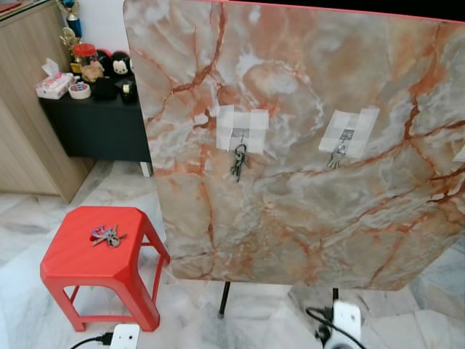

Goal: Hang keys on a hook

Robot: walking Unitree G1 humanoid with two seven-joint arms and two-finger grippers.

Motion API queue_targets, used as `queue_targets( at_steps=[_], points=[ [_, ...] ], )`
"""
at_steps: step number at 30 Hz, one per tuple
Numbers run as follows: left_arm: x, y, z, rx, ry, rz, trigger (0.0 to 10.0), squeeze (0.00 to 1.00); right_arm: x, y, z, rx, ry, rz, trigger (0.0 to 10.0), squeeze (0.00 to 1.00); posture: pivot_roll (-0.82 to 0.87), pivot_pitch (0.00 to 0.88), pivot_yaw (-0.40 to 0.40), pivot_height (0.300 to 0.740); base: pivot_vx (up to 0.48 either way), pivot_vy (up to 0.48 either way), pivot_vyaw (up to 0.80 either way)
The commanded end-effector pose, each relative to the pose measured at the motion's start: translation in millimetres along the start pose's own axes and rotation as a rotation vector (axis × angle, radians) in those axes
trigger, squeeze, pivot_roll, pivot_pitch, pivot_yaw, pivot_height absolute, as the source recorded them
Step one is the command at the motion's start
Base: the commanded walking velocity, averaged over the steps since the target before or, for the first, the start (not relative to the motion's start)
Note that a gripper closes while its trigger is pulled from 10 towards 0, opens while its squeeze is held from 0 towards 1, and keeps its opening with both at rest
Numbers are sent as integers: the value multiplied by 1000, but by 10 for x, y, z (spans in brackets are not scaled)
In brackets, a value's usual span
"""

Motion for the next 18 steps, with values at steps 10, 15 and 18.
queue_targets(
  at_steps=[10, 15, 18],
  points=[
    [-17, 157, -68, 41, 17, 14, 10000, 0, -7, 179, 10, 10, -10, 67, 10000, 0, 54, 0, -37, 740, 0, 0, 0],
    [13, 87, 54, 50, -12, 3, 10000, 0, -8, 220, 13, 10, -9, 85, 10000, 0, 53, 0, -36, 740, 0, 0, 0],
    [24, 29, 113, 23, -31, -6, 10000, 0, -8, 216, 3, -14, -2, 100, 10000, 0, 54, 0, -43, 740, 0, 0, 0]
  ],
)
Point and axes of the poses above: a point about 5 cm out from each wrist's last joint towards the gripper, its own x axis pointing out of the wrist towards the gripper, its own z axis along the axis of the wrist's last joint, y = z × x, the point moved 4 cm from there along x, pointing out of the wrist towards the gripper, and after that the axes turned 6 degrees about x, right-handed, at the moved point
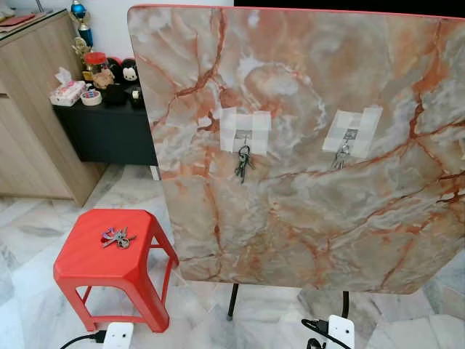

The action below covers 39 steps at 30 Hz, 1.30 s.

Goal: Hang keys on a hook

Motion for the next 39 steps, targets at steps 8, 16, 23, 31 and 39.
queue_targets(
  at_steps=[8, 16, 23, 31, 39],
  points=[
    [-3, -62, 9, -15, -7, -12, 10000, 0, -9, -64, -18, -35, -2, 12, 10000, 0, 68, 0, -52, 740, 0, 248, 558],
    [-11, -63, -51, -9, 19, -12, 10000, 0, -11, -43, -44, -6, 9, 23, 10000, 0, 62, 0, -47, 740, 0, 480, 58],
    [-14, -66, -48, -13, 12, -13, 10000, 0, -10, -64, -37, 2, 9, 16, 10000, 0, 67, 0, -52, 740, 0, 480, 0],
    [-16, -58, -65, -19, 20, -14, 10000, 0, -11, -85, -37, -1, 10, 10, 10000, 0, 66, 0, -55, 740, 0, 480, 0],
    [-8, -61, -40, -28, 18, -12, 10000, 0, -11, -83, -37, -8, 11, 14, 10000, 0, 71, 3, -59, 740, 0, 480, 0]
  ],
)
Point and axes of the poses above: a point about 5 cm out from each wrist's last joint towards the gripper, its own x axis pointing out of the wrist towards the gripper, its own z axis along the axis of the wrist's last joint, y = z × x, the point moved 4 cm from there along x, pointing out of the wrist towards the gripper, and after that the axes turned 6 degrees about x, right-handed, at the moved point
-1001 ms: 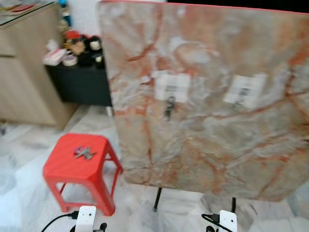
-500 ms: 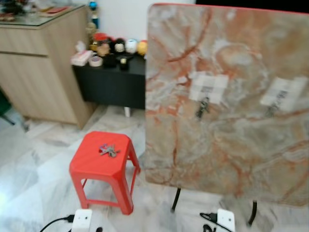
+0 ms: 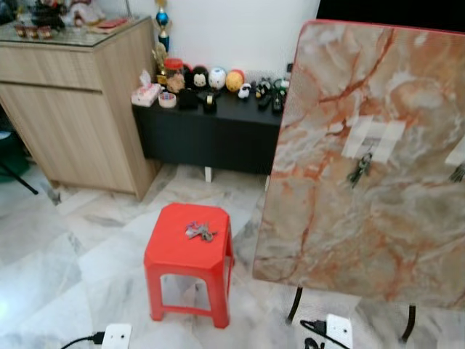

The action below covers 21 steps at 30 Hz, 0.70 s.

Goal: Hang keys on a hook

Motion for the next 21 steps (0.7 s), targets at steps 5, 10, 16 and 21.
queue_targets(
  at_steps=[5, 10, 16, 21],
  points=[
    [-7, 87, -41, -2, 15, 20, 10000, 0, 13, 116, 46, -15, -10, 28, 10000, 0, 72, 13, -61, 740, 0, 480, 0],
    [-8, 82, -44, -6, 16, 22, 10000, 0, 14, 114, 53, -15, -10, 28, 10000, 0, 73, 27, -64, 740, 0, 480, 0],
    [-8, 74, -46, -7, 18, 21, 10000, 0, 13, 103, 47, -18, -9, 27, 10000, 0, 72, 33, -65, 740, 0, 480, 0],
    [-5, 65, -41, -6, 18, 18, 10000, 0, 13, 105, 48, -30, -9, 30, 10000, 0, 72, 38, -65, 740, 0, 480, 0]
  ],
)
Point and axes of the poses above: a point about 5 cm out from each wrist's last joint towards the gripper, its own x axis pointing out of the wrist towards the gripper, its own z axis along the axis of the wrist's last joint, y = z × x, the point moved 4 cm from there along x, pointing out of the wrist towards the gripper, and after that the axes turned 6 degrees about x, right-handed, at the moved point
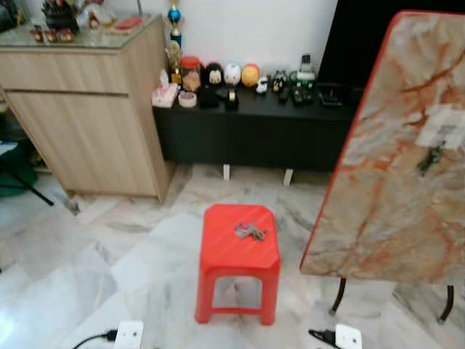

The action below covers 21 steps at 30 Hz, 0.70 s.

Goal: Hang keys on a hook

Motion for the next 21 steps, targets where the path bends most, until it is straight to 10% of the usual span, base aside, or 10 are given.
queue_targets(
  at_steps=[1, 21],
  points=[
    [-31, 49, -135, 0, 39, 12, 10000, 0, 14, 106, 71, -7, -22, 25, 10000, 0, 72, 39, -65, 740, 0, 480, 0],
    [-53, 112, -180, 10, 31, 18, 10000, 0, 19, 170, 127, -20, -49, 37, 10000, 0, 71, 0, -61, 740, 0, 109, 0]
  ],
)
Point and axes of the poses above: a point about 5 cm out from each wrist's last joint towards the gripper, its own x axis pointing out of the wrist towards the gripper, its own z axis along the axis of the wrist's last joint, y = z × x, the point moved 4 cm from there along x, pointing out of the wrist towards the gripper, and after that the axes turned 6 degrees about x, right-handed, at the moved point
